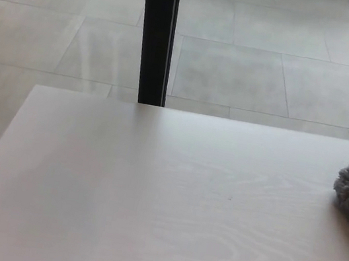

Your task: The robot uses its right hand to pick up the duster kept in the middle of the desk and use it to wipe the desk by swiping its surface twice

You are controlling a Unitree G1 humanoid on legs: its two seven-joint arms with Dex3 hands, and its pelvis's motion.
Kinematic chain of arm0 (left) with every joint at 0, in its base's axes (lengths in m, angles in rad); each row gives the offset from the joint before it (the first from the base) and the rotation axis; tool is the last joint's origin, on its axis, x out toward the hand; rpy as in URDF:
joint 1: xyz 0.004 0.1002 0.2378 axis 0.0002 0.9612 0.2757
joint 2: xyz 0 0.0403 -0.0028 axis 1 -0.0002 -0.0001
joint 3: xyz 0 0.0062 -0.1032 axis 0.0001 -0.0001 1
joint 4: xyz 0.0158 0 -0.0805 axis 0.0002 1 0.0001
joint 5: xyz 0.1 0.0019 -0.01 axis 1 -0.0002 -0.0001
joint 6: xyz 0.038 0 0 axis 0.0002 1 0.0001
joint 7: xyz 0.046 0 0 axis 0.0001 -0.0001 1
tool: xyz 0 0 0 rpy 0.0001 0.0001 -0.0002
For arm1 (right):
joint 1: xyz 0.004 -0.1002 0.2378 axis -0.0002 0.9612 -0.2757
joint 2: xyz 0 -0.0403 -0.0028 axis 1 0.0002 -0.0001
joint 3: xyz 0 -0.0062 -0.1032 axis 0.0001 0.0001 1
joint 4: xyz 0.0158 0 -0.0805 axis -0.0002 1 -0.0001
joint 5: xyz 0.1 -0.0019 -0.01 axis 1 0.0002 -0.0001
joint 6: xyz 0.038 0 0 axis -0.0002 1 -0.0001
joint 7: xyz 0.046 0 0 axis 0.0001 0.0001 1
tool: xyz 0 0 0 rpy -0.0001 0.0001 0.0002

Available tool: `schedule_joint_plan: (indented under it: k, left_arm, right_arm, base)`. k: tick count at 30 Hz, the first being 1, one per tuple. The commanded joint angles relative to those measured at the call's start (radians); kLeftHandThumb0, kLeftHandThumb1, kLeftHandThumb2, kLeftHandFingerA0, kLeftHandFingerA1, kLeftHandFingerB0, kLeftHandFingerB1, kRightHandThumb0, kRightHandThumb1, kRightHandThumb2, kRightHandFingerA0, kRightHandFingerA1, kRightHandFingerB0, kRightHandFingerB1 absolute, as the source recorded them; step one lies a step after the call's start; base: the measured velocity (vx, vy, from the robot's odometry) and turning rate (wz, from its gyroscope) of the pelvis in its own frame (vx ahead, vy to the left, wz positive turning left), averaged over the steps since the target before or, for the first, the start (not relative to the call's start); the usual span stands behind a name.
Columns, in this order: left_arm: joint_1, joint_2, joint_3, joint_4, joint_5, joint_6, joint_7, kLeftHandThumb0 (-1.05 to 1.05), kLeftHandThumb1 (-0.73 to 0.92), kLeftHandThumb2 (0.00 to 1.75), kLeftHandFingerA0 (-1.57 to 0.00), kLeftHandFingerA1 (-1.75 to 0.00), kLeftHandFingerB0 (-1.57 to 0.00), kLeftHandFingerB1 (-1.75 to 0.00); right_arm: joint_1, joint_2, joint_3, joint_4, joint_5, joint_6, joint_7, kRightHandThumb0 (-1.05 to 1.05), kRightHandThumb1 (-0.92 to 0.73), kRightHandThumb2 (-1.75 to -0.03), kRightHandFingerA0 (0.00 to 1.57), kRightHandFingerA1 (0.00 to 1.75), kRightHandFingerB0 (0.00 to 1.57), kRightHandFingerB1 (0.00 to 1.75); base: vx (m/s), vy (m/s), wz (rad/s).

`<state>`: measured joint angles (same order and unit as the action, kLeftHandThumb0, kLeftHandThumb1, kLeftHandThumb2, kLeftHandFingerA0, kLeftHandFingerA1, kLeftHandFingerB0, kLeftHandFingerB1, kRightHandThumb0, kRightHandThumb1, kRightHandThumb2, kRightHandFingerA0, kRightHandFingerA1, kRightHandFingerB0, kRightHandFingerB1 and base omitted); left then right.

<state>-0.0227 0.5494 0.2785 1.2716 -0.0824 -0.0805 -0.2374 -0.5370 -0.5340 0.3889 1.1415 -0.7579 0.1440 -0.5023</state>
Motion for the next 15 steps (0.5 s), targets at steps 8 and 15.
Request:
schedule_joint_plan:
  k: [8,15]
  left_arm:
    - [0.006,0.006,0.013,-0.001,-0.01,-0.003,0.0,-0.71,-0.02,1.32,-0.88,-1.14,-0.91,-1.15]
    - [0.009,0.007,0.022,-0.006,-0.019,-0.016,-0.018,-0.69,-0.2,1.42,-0.9,-1.23,-1.07,-1.19]
  right_arm:
    - [0.008,0.041,0.012,-0.14,0.082,-0.077,0.193,-0.52,-0.64,-0.6,0.81,1.22,0.38,0.4]
    - [-0.018,-0.016,0.006,-0.24,0.102,0.042,0.468,-1.04,-0.65,-0.84,0.0,0.0,0.0,0.0]
  base:
    - [0.0,0.0,0.0]
    - [0.0,0.0,0.0]
